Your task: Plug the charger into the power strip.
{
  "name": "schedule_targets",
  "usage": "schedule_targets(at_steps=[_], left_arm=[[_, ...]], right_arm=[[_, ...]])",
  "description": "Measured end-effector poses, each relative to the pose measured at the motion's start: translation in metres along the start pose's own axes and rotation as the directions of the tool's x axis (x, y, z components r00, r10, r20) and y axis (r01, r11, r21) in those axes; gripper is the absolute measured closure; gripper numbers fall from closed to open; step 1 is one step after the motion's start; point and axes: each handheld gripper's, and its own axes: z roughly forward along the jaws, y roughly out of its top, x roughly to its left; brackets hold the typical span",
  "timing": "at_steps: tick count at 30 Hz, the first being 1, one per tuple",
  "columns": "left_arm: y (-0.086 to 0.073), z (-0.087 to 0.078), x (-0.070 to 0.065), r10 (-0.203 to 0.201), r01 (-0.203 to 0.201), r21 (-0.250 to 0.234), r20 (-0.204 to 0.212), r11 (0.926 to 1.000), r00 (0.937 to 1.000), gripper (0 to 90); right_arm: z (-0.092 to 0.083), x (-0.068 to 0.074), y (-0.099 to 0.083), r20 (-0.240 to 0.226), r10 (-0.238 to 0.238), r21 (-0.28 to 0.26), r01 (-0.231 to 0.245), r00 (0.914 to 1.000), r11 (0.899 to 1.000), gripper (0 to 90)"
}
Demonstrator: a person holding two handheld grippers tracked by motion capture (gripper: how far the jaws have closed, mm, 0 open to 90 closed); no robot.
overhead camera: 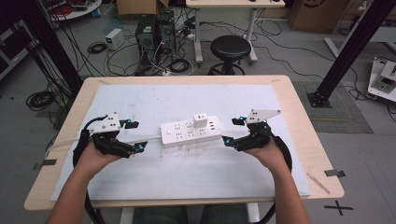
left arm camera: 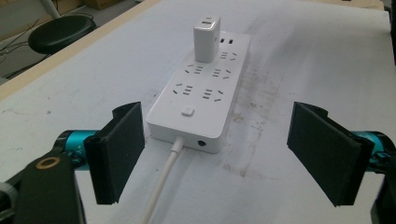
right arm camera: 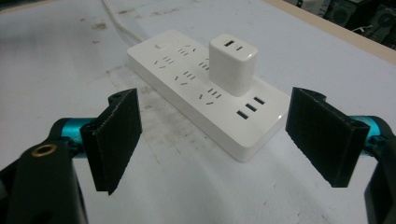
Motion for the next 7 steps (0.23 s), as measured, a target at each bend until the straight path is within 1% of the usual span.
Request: schedule_targets(at_steps=[6, 7], left_arm=[[-0.0003, 0.0029, 0.0013, 0.011, -0.011, 0.021, 0.000, 0.9997, 0.9999, 19.0], [-0.0004, 0.0030, 0.0011, 0.007, -0.007, 0.020, -0.001, 0.9998, 1.0000, 19.0]], right_arm=[[0.0002, 0.0006, 0.0003, 0.001, 0.006, 0.004, -0.006, 1.0000, 1.000, 18.8], [0.0002, 0.0007, 0.0004, -0.001, 0.008, 0.003, -0.008, 1.0000, 1.000, 18.8]])
